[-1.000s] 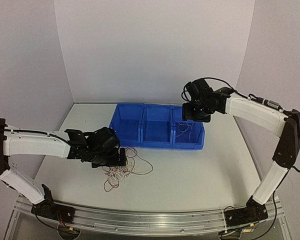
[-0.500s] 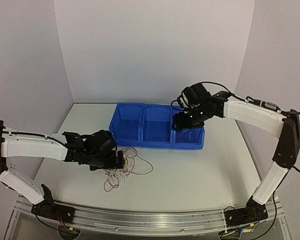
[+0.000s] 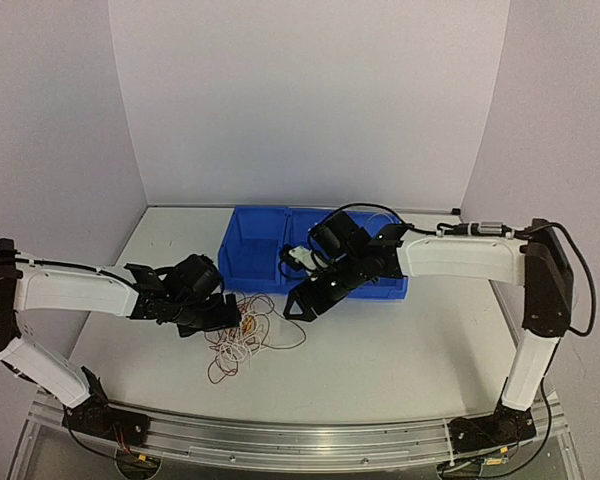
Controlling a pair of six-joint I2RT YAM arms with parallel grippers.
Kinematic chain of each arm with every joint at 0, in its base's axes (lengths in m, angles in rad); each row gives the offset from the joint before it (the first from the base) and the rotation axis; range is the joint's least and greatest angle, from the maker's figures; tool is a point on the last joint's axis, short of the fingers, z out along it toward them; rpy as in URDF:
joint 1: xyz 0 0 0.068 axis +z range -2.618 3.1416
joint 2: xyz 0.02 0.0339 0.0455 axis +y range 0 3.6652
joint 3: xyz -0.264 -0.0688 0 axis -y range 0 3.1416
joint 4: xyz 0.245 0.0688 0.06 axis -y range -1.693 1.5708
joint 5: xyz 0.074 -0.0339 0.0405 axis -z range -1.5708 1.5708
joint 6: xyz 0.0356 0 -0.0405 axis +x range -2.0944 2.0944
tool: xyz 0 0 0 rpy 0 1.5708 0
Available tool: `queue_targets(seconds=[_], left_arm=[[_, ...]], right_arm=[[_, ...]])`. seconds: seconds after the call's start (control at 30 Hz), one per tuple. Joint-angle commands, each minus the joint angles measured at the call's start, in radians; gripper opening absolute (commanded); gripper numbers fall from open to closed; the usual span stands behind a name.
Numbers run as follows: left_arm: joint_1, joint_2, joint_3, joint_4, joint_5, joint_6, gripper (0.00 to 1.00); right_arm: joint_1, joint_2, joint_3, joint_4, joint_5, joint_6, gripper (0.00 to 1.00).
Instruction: Untangle the cables
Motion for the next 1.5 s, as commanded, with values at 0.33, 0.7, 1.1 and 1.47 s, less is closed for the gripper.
queue_targets(seconds=[0.33,0.7,1.1,1.47], left_arm=[[0.021,0.136,0.027,0.141,0.113,0.108,0.37],[0.019,0.095,0.011,0.171,0.289,0.346,0.00],[0.019,0.032,-0.001,0.202,0.369,0.459,0.00],[0.020,0.041,0.034,-0.013,0.084,0.233,0.03]], right_arm=[[0.030,0.216,0.156,0.054,0.114,-0.224,0.60],[0.032,0.254,0.209,0.054,0.148,-0.312,0.58],[0.031,0.224,0.146,0.054,0.170,-0.324,0.31],[0.020,-0.017,-0.037,0.054,0.775,-0.011,0.00]])
